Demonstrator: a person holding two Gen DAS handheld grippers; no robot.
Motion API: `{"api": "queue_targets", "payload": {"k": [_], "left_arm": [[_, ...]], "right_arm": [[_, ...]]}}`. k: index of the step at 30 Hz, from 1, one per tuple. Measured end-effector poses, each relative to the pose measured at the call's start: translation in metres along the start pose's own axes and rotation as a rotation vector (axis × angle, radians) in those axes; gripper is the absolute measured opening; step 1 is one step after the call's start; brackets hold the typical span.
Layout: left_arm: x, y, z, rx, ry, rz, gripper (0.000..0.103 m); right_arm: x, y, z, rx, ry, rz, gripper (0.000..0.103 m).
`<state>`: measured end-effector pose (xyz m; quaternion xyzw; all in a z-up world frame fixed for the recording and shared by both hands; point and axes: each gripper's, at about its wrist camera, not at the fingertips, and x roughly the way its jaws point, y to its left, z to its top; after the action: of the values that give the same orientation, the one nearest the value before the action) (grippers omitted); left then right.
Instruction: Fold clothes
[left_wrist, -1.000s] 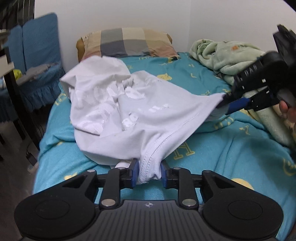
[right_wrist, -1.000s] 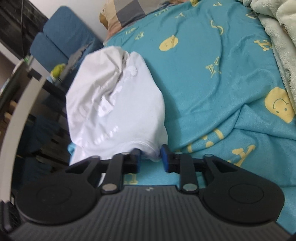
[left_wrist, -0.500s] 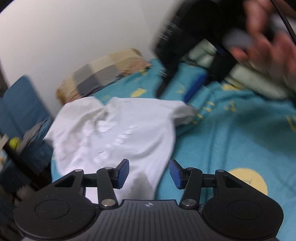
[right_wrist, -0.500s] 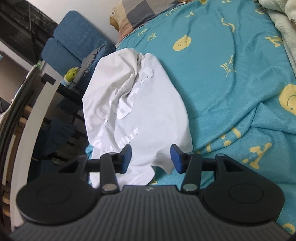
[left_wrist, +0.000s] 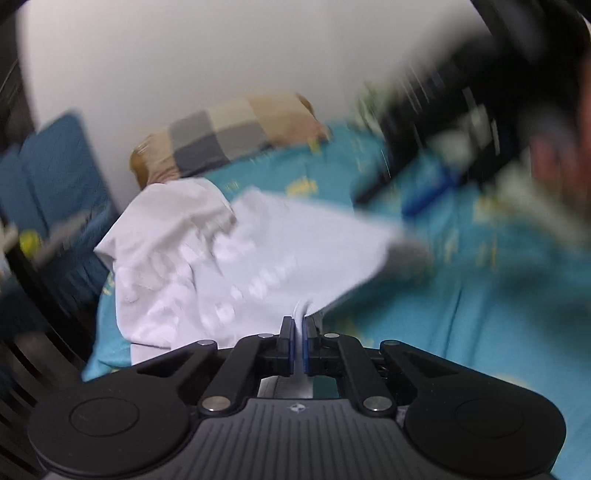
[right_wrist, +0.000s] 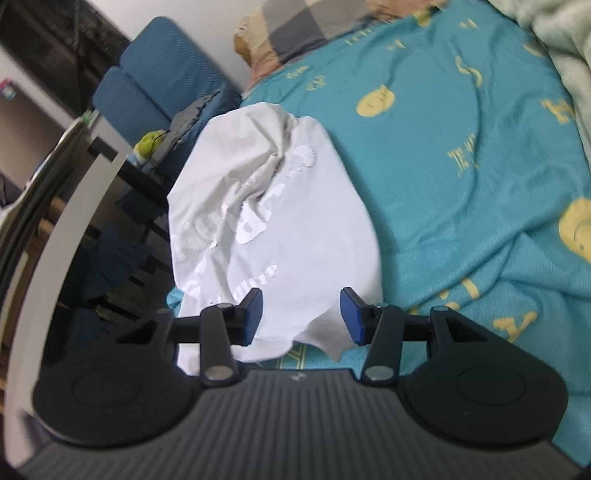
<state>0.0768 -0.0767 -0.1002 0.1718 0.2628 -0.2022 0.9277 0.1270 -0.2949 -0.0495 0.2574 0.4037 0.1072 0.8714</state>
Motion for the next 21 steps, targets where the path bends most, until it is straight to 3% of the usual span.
{"api": "queue_targets", "payload": {"k": [3, 5, 8, 11, 14, 21], "left_arm": [[-0.014, 0.025, 0.011, -0.151, -0.049, -0.040, 0.004], [-0.024, 0.042, 0.018, -0.251, -0.081, -0.067, 0.004], [-0.037, 0.065, 0.027, -0.395, -0.127, -0.105, 0.004], [-0.041, 0.074, 0.025, -0.458, -0.140, -0.121, 0.004], [-0.044, 0.082, 0.025, -0.500, -0.154, -0.131, 0.004], [-0.035, 0.084, 0.021, -0.499, -0.122, -0.100, 0.004]], "right_arm": [[0.001, 0.019, -0.004, -0.118, 0.003, 0.022, 0.051], [0.002, 0.035, -0.009, -0.209, 0.005, 0.040, 0.062], [0.004, 0.060, -0.020, -0.362, 0.017, 0.077, 0.065], [0.012, 0.077, -0.030, -0.457, 0.013, 0.059, 0.065], [0.026, 0.077, -0.034, -0.463, -0.036, -0.034, 0.064], [0.032, 0.052, -0.024, -0.341, -0.083, -0.130, 0.064]]}}
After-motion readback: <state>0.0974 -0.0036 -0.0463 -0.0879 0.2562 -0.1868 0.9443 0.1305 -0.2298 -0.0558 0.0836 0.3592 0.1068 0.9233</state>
